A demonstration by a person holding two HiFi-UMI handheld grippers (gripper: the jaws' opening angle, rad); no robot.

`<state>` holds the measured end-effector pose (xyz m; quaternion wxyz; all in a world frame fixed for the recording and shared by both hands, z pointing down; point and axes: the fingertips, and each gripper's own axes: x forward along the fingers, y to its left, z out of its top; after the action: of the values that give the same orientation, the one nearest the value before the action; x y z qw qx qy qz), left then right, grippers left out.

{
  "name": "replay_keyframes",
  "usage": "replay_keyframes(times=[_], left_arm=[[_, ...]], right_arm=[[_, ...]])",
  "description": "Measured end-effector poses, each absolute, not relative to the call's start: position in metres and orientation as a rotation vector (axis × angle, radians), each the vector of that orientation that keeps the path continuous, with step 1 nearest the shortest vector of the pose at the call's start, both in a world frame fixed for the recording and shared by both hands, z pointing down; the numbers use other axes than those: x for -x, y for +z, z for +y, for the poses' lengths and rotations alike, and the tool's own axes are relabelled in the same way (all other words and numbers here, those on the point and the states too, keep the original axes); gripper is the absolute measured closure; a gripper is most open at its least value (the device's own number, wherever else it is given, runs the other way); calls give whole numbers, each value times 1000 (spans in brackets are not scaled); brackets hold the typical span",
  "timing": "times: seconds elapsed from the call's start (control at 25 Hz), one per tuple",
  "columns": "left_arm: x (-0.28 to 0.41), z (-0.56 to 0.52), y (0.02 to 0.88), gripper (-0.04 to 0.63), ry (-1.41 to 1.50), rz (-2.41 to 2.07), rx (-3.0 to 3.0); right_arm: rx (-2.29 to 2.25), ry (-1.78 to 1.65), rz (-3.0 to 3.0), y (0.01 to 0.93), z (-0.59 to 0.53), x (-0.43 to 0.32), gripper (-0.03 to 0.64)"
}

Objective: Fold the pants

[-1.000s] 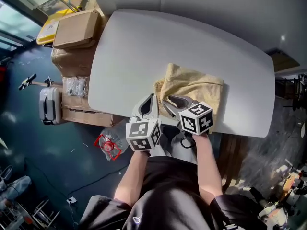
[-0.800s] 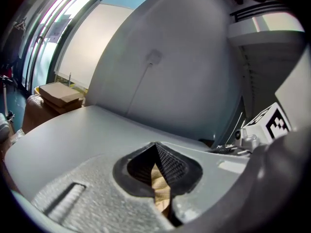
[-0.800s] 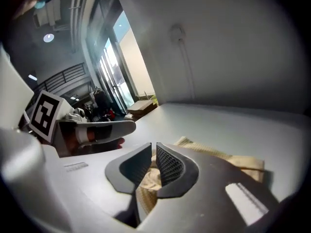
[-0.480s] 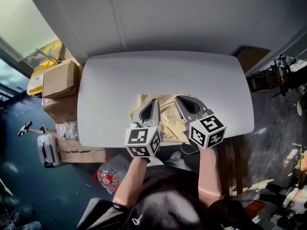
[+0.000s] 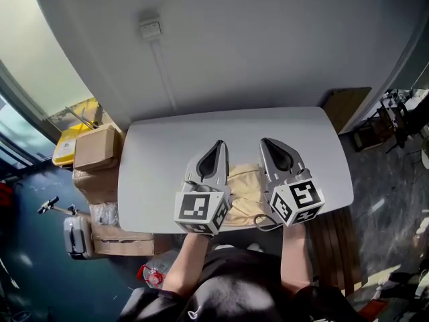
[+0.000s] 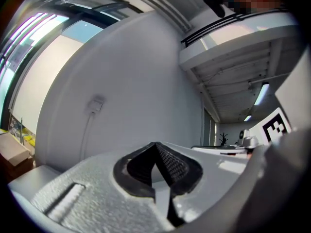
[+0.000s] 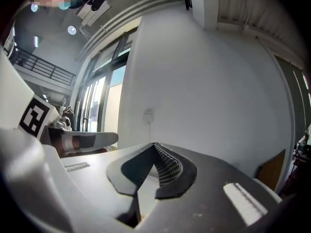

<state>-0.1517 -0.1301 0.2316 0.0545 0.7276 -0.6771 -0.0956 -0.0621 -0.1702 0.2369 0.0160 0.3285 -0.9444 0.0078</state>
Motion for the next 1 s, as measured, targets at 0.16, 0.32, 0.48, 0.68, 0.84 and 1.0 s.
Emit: replay_keyframes(times=[0.16, 0.32, 0.48, 0.68, 0.84, 1.0], left_arm=[[142, -126, 218, 592, -330, -2148, -2259], [128, -132, 211, 592, -367, -2147, -2265], [114, -136, 211, 592, -367, -2135, -2282], [107, -141, 215, 592, -354, -2136, -2274], [103, -143, 217, 592, -351, -2128, -2256], [102, -145, 224, 592, -330, -2104, -2250]], right_arm=[[-1099, -73, -2955, 217, -174, 45, 614], [-1077, -103, -2965, 215, -176, 37, 614], [-1049, -110, -2980, 216, -177, 33, 614], [-1025, -102, -2980, 221, -182, 31, 614], [-1023, -89, -2981, 223, -184, 26, 614], [-1012, -94, -2987, 223, -187, 25, 614]])
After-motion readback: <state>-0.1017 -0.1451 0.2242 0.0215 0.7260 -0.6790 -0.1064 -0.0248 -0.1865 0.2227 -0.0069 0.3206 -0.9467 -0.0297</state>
